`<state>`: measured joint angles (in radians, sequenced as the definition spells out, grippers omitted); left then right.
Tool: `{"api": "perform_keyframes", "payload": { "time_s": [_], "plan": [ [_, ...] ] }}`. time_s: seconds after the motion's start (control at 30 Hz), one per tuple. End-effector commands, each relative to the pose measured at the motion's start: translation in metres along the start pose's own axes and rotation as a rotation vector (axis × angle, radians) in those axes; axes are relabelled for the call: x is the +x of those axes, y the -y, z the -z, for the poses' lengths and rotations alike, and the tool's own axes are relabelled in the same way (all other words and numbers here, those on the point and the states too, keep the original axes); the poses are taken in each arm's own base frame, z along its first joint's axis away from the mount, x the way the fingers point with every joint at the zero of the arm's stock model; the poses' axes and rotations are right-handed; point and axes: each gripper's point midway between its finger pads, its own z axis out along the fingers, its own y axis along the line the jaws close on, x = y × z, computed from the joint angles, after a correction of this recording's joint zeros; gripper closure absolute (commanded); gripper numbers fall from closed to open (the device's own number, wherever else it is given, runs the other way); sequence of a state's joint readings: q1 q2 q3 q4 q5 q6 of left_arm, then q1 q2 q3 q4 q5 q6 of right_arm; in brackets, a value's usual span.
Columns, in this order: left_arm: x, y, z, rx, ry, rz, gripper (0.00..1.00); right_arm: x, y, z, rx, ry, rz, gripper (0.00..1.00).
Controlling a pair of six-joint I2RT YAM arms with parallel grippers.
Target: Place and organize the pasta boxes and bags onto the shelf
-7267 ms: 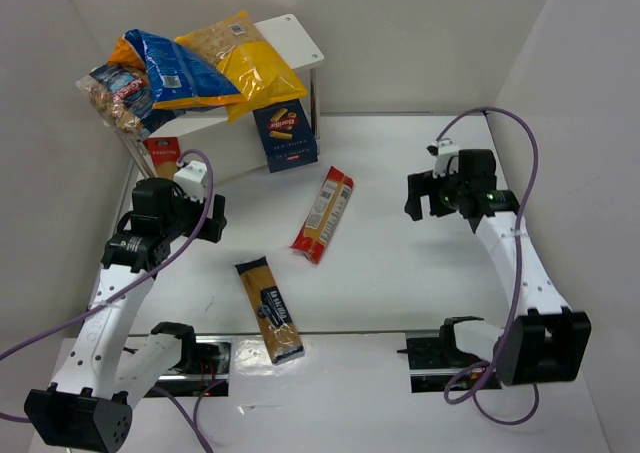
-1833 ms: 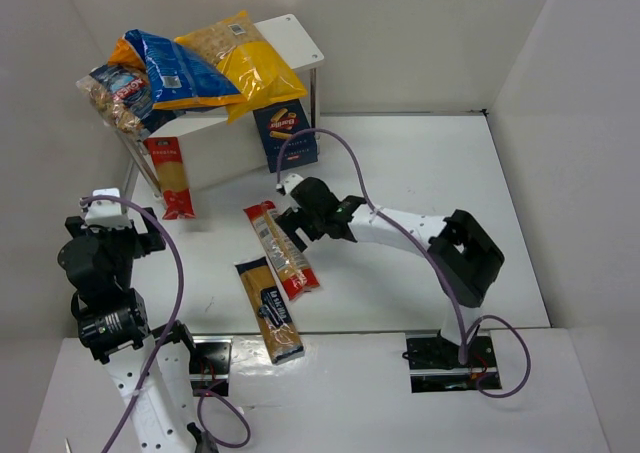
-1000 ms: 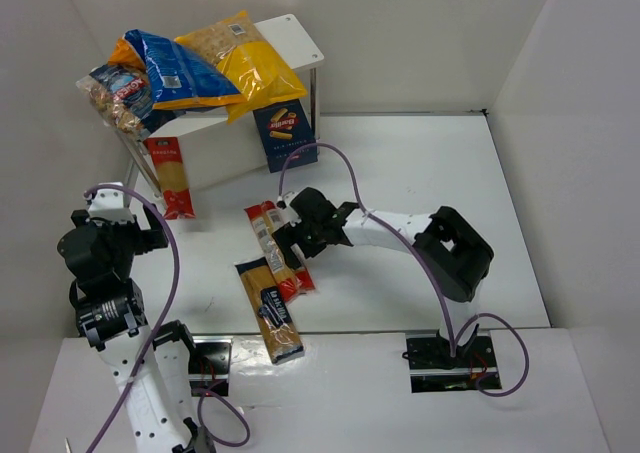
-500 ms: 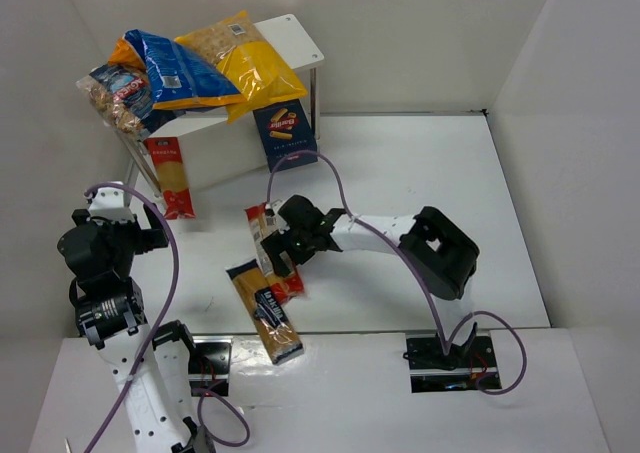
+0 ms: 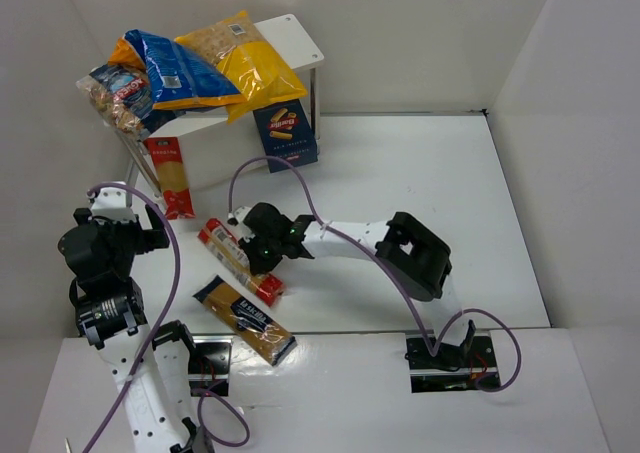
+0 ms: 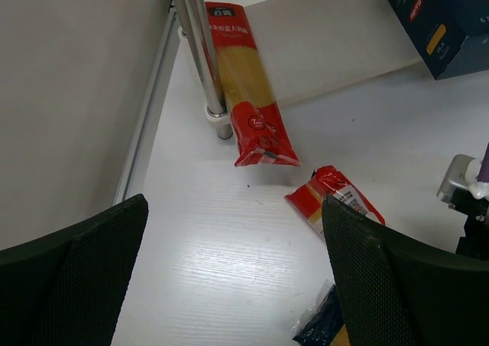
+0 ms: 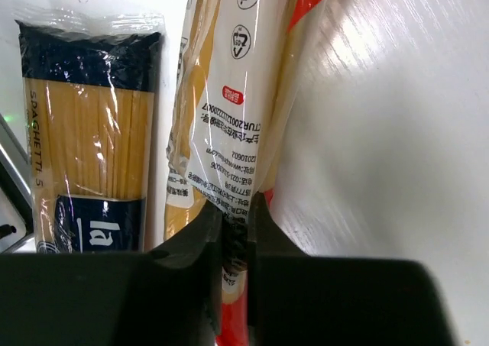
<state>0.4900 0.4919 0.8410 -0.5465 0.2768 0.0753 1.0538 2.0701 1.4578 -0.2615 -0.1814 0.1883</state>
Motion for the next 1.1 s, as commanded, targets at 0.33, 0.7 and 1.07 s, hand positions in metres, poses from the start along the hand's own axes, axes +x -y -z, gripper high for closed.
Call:
{"api": "perform_keyframes", "payload": {
  "time_s": [0.33, 0.7, 1.07],
  "plan": [
    [-0.003, 0.035, -0.003, 0.214, -0.003, -0.070, 0.00, -0.042, 0.059, 0.137, 0.250, 0.167, 0.176, 1.00],
    [0.001, 0.086, -0.004, 0.478, -0.040, -0.147, 0.00, -0.064, 0.095, 0.200, 0.267, 0.323, 0.127, 1.00],
    [0.001, 0.081, -0.004, 0.436, -0.025, -0.145, 0.00, -0.011, 0.132, 0.130, 0.318, 0.126, 0.151, 1.00]
  ]
}}
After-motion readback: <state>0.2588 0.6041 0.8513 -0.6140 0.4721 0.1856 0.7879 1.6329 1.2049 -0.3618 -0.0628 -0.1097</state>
